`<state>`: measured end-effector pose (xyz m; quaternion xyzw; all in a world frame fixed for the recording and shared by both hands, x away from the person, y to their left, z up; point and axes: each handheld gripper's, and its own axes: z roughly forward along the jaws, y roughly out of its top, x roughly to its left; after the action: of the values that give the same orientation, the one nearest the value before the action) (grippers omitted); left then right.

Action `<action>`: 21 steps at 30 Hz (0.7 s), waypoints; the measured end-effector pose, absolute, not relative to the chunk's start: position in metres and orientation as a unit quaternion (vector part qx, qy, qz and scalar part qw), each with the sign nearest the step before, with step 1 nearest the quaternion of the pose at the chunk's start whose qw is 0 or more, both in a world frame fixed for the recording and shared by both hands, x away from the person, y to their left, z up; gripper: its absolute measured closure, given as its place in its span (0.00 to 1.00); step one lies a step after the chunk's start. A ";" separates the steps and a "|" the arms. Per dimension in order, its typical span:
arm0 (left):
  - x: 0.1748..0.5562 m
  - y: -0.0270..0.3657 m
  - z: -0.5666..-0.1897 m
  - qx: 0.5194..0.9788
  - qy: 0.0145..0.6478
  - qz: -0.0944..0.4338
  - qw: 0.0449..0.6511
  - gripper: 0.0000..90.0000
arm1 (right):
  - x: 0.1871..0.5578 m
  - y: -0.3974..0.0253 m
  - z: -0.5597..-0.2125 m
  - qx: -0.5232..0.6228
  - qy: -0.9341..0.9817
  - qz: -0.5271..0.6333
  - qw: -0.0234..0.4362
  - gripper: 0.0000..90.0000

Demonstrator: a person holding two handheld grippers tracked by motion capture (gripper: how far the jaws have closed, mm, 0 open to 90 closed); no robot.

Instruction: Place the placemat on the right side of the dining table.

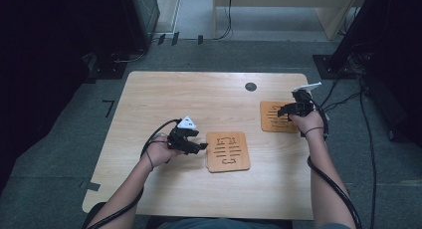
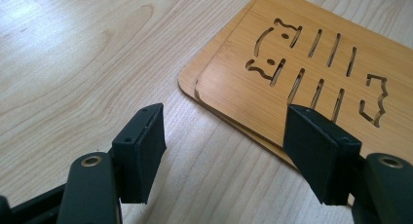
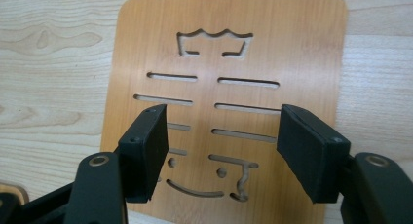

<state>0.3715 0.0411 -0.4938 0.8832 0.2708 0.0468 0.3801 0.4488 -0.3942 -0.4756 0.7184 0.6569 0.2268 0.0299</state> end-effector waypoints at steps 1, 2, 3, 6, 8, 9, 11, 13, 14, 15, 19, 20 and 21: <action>0.372 0.041 -0.494 0.884 0.270 0.047 0.380 0.34 | 0.448 -0.393 -0.476 0.716 0.659 0.228 0.031 0.38; 0.371 0.041 -0.494 0.884 0.271 0.046 0.379 0.34 | 0.448 -0.392 -0.475 0.714 0.661 0.228 0.032 0.38; 0.371 0.041 -0.494 0.884 0.271 0.046 0.378 0.34 | 0.447 -0.391 -0.475 0.715 0.660 0.229 0.032 0.38; 0.372 0.041 -0.494 0.884 0.271 0.046 0.378 0.34 | 0.445 -0.388 -0.474 0.710 0.663 0.236 0.033 0.37; 0.371 0.041 -0.494 0.884 0.270 0.046 0.378 0.34 | 0.444 -0.386 -0.473 0.707 0.665 0.237 0.037 0.36; 0.371 0.041 -0.494 0.884 0.270 0.046 0.378 0.34 | 0.443 -0.385 -0.473 0.705 0.667 0.238 0.037 0.36; 0.371 0.041 -0.495 0.884 0.271 0.045 0.378 0.34 | 0.441 -0.384 -0.473 0.702 0.669 0.239 0.039 0.35; 0.371 0.041 -0.495 0.884 0.271 0.046 0.378 0.34 | 0.440 -0.383 -0.473 0.702 0.670 0.240 0.041 0.34; 0.371 0.041 -0.494 0.884 0.270 0.047 0.378 0.34 | 0.439 -0.383 -0.473 0.702 0.669 0.241 0.041 0.34; 0.371 0.041 -0.494 0.884 0.271 0.047 0.378 0.34 | 0.438 -0.382 -0.473 0.700 0.671 0.241 0.042 0.33; 0.371 0.041 -0.495 0.884 0.271 0.046 0.378 0.34 | 0.435 -0.380 -0.473 0.696 0.674 0.242 0.046 0.33; 0.371 0.041 -0.495 0.884 0.271 0.046 0.378 0.34 | 0.434 -0.379 -0.474 0.695 0.675 0.243 0.046 0.32; 0.371 0.041 -0.494 0.884 0.271 0.047 0.378 0.34 | 0.433 -0.379 -0.474 0.694 0.675 0.248 0.045 0.30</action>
<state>0.3714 0.0410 -0.4945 0.8840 0.2706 0.0469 0.3784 0.4326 -0.3786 -0.4736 0.6938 0.6748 0.2475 0.0451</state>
